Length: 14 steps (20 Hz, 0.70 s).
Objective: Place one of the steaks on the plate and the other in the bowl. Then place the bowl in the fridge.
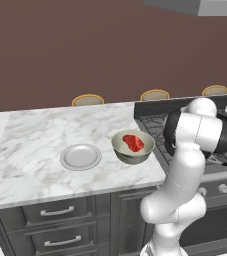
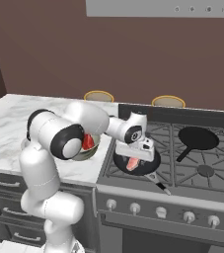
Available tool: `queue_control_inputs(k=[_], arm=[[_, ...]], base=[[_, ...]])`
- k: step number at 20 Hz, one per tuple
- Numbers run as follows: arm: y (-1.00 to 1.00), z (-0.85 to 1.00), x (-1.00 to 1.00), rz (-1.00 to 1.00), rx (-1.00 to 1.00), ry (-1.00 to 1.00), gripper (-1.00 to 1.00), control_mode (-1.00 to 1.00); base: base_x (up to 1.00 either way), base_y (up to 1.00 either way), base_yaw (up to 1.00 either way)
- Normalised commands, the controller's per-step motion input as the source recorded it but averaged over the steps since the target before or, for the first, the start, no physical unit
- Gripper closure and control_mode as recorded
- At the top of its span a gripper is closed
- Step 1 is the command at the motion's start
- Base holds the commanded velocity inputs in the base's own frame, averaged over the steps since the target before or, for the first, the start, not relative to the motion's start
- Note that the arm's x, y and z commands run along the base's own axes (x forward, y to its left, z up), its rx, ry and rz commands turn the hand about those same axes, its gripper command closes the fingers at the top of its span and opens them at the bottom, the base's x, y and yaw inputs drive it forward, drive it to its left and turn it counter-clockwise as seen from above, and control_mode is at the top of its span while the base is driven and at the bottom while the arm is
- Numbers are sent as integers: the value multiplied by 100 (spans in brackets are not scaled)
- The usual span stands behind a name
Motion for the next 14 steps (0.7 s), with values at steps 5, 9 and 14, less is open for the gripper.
queue_control_inputs(k=[5, 9, 14], arm=[[0, -27, 0, 0, 0, 5, -100, -100], [0, -12, 0, 0, 0, 1, -100, -100], [0, -3, 0, 0, 0, 0, 100, -100]], base=[[0, 0, 0], [0, 0, 0], [0, 0, 0]])
